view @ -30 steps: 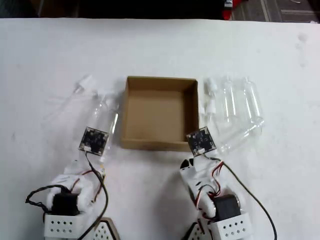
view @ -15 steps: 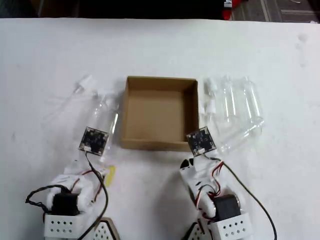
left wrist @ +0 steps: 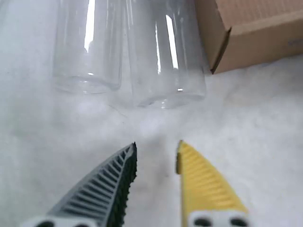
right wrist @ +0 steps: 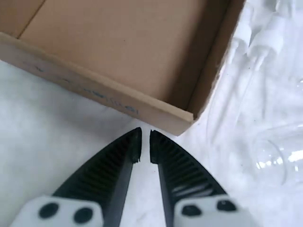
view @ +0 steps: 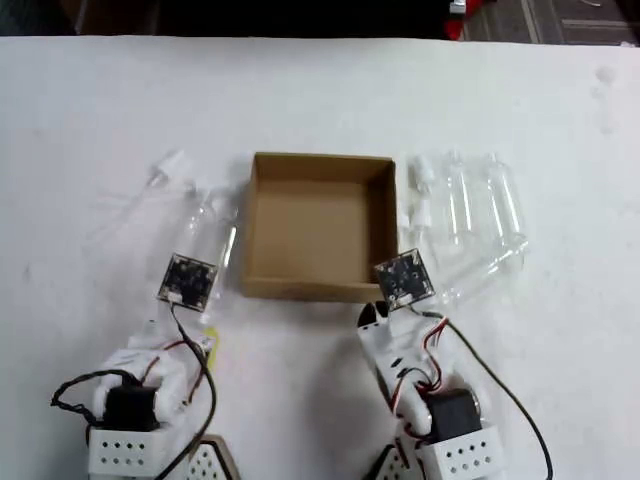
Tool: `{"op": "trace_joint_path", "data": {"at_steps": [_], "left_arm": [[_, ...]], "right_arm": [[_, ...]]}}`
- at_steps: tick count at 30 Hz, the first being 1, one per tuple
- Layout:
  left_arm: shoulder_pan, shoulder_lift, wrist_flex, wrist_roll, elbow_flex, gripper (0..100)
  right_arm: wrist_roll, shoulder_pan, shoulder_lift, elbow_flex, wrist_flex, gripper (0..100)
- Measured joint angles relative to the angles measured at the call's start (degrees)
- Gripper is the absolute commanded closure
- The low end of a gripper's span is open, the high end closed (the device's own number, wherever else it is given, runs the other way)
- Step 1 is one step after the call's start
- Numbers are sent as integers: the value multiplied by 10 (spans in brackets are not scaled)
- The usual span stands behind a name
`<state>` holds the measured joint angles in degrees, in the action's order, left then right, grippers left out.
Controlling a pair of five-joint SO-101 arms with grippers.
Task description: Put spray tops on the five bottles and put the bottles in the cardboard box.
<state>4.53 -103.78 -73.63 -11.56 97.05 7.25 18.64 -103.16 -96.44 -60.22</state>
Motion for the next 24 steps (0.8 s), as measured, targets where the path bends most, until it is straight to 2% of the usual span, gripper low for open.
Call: {"op": "trace_joint_path", "data": {"at_steps": [5, 9, 13, 15, 17, 19, 22, 24], "left_arm": [[0, 0, 0, 0, 0, 931], [0, 0, 0, 0, 0, 897], [0, 0, 0, 0, 0, 721], [0, 0, 0, 0, 0, 620], [0, 0, 0, 0, 0, 541], [0, 0, 0, 0, 0, 515], [0, 0, 0, 0, 0, 548], [0, 0, 0, 0, 0, 594]], "right_arm": [[0, 0, 0, 0, -11, 952], [0, 0, 0, 0, -13, 791], [0, -25, 0, 0, -38, 607], [0, -45, 0, 0, -45, 557], [0, -58, 0, 0, -49, 548], [0, -59, 0, 0, -56, 548], [0, -59, 0, 0, -60, 549], [0, -59, 0, 0, -67, 584]]}}
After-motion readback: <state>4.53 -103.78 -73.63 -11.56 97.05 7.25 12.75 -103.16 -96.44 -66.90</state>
